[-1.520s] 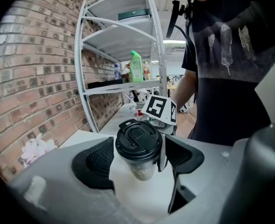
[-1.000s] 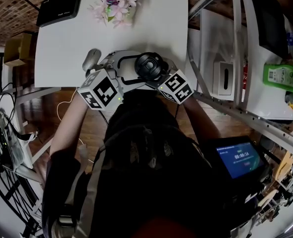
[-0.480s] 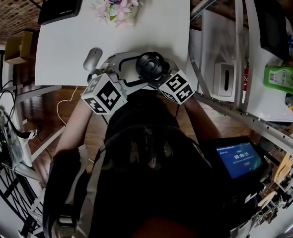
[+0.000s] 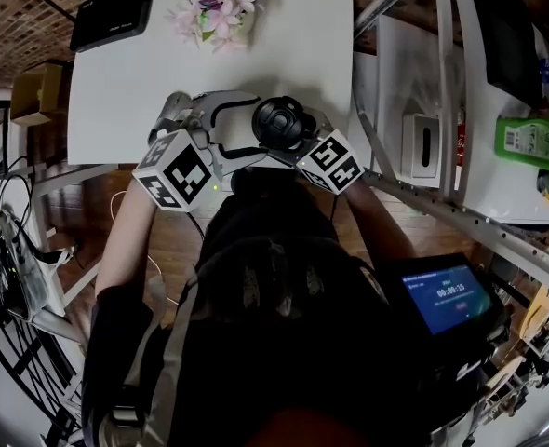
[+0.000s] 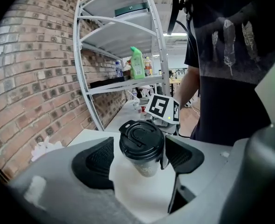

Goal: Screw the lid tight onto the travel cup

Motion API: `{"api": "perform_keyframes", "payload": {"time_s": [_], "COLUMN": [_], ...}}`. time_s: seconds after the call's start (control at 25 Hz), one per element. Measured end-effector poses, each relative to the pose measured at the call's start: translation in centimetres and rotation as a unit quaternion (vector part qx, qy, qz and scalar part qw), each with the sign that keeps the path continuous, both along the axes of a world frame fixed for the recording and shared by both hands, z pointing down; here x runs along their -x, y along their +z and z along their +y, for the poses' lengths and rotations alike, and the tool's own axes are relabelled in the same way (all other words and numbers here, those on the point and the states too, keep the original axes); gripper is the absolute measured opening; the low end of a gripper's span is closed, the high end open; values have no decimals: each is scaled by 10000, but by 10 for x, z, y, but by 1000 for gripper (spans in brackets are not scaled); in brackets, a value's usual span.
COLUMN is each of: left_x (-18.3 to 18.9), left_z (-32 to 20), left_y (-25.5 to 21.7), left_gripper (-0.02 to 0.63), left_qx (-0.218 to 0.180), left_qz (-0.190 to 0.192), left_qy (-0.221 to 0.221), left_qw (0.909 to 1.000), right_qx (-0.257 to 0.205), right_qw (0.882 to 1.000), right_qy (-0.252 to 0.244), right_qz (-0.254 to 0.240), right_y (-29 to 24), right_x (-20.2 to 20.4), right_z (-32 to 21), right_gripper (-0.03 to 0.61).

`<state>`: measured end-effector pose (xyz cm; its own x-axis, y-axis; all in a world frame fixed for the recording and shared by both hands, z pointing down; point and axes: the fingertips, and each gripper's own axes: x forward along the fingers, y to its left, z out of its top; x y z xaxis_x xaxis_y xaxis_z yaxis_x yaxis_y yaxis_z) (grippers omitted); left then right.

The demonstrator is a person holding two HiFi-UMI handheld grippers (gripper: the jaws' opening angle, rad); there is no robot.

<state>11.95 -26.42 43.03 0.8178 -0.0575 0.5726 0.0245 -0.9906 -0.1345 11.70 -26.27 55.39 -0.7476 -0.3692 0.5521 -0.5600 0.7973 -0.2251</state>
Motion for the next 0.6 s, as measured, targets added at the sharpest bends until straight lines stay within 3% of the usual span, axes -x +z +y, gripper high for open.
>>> {"api": "perform_keyframes", "payload": {"time_s": [0.2, 0.6], "left_x": [-10, -6], "left_z": [7, 10], "left_y": [10, 10], "left_gripper": [355, 354], "left_qx": [142, 257], "left_qz": [-28, 29], "left_qy": [256, 150], "left_qw": [9996, 9996], "right_qx": [-7, -7], "right_qw": [10000, 10000], "right_qy": [24, 19], "right_qz": [6, -3], "right_y": [0, 0], "right_x": [1, 0], "right_z": [0, 0], "right_gripper": [393, 393]}}
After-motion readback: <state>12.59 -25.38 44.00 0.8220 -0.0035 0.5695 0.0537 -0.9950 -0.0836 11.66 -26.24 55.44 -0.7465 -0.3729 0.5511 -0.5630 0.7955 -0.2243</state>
